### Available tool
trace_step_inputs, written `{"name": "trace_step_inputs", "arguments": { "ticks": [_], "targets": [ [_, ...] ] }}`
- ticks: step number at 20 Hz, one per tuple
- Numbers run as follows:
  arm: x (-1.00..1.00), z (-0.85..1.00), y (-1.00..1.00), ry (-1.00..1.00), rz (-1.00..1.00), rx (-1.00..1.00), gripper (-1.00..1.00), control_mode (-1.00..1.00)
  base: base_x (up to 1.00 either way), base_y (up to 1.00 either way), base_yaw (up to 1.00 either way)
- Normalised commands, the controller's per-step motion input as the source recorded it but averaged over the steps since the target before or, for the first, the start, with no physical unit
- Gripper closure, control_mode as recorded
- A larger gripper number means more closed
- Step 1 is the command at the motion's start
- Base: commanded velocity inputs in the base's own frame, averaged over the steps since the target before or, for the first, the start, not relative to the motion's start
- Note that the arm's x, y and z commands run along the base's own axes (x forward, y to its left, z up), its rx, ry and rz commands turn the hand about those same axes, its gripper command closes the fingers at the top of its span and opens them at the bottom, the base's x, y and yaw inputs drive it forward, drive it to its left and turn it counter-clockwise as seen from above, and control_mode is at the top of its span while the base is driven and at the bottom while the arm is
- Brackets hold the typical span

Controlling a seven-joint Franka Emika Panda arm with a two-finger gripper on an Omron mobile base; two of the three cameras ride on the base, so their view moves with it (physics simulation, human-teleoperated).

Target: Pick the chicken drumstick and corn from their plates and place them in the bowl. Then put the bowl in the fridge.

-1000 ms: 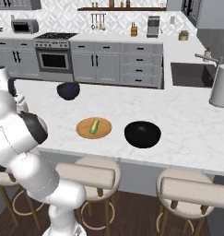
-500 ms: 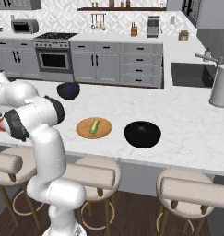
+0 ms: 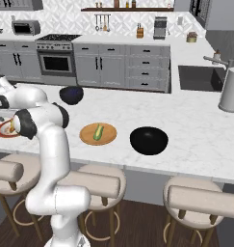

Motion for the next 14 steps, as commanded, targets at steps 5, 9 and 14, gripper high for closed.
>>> {"name": "trace_step_inputs", "arguments": {
  "ticks": [5,9,14],
  "targets": [
    [0.37,-0.58,0.17,0.00,0.00,0.00,-1.00,-1.00,0.00,0.00,0.00],
    [0.23,-0.40,0.35,0.00,0.00,0.00,-1.00,-1.00,0.00,0.00,0.00],
    [0.26,-0.25,0.32,0.00,0.00,0.00,-1.00,-1.00,0.00,0.00,0.00]
  ]
}}
